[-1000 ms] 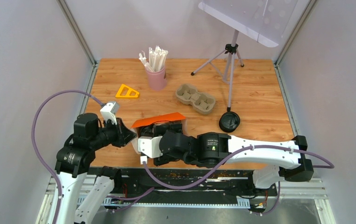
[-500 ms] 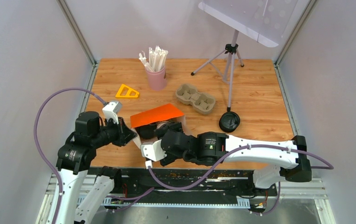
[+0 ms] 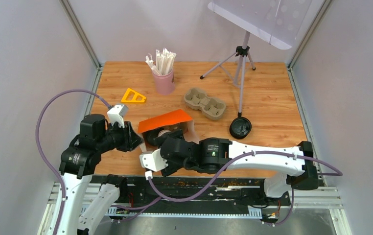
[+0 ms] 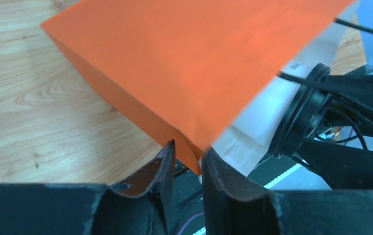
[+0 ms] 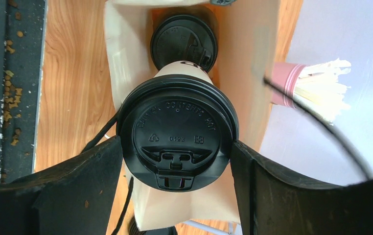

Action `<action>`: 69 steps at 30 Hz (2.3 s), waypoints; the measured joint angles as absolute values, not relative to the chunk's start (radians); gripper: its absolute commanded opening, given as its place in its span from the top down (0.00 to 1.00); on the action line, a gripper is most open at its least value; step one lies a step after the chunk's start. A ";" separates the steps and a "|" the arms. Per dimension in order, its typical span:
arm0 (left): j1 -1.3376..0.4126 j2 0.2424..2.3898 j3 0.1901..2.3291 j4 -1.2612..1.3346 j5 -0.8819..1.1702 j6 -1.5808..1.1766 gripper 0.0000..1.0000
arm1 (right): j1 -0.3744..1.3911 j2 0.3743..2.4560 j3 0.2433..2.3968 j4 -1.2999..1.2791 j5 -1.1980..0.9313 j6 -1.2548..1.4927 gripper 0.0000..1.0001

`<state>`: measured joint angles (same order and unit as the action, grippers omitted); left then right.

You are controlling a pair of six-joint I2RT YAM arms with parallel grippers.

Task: Pack the takeout coffee

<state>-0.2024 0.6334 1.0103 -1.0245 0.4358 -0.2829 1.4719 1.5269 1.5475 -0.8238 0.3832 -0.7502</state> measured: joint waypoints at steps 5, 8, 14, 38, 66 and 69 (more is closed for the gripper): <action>-0.203 0.654 1.058 -1.103 0.379 -0.299 0.59 | 1.491 1.569 1.586 -0.833 0.371 -0.727 0.30; -0.203 0.654 1.075 -1.142 0.361 -0.312 0.58 | 1.496 1.591 1.617 -0.832 0.361 -0.715 0.31; -0.203 0.632 1.077 -1.195 0.348 -0.355 0.58 | 1.496 1.634 1.665 -0.810 0.355 -0.696 0.30; -0.203 0.577 1.057 -1.215 0.279 -0.416 0.53 | 1.456 1.687 1.685 -0.720 0.392 -0.670 0.30; -0.203 0.589 0.970 -1.100 0.330 -0.427 1.00 | 1.430 1.605 1.648 -0.834 0.394 -0.758 0.30; -0.203 0.590 0.970 -1.097 0.338 -0.421 1.00 | 1.428 1.597 1.633 -0.862 0.406 -0.769 0.30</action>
<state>-0.2028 0.5900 0.9695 -1.0973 0.3382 -0.4206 1.4277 1.5974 1.6333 -0.8616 0.4061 -0.7692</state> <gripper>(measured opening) 0.007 0.763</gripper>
